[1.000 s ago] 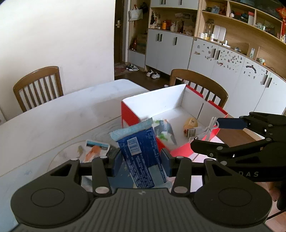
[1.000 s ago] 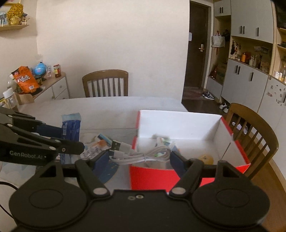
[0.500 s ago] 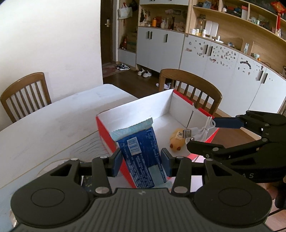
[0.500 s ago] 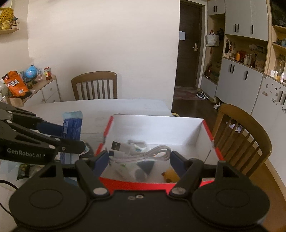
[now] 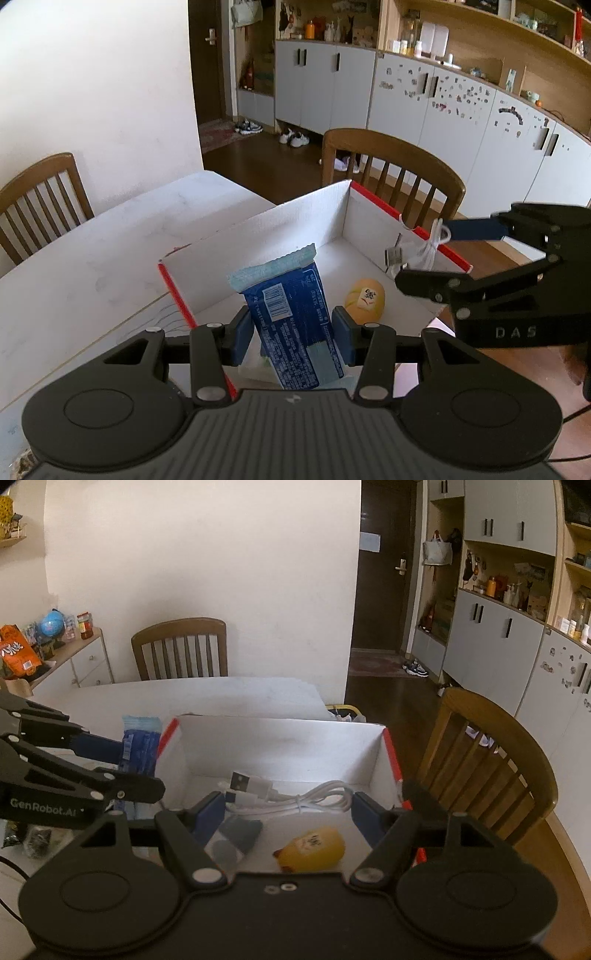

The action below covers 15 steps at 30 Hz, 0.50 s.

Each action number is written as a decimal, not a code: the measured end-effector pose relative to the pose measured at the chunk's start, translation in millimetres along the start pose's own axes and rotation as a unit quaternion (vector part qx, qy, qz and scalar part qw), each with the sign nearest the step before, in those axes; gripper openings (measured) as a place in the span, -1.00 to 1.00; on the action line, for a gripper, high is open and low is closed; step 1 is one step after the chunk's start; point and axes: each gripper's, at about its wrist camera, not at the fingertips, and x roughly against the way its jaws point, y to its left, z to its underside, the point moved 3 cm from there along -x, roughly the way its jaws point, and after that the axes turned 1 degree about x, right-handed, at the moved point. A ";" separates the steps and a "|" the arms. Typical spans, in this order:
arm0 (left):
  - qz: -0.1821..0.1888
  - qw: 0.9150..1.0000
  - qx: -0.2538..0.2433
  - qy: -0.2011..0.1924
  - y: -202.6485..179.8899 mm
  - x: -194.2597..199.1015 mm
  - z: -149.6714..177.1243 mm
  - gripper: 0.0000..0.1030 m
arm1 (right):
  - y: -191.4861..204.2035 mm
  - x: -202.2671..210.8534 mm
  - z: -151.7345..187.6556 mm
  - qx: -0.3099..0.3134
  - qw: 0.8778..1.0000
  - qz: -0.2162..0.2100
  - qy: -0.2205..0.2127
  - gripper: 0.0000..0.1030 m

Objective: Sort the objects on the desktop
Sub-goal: 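Carry the blue packet and white cable over the red box, then lower the packet and cable into the box and open both grippers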

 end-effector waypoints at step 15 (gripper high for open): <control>0.010 0.998 -0.012 0.065 -5.2 -66.9 -13.3 -0.13 | -33.0 -57.2 -16.6 0.046 0.998 -0.028 0.026 0.45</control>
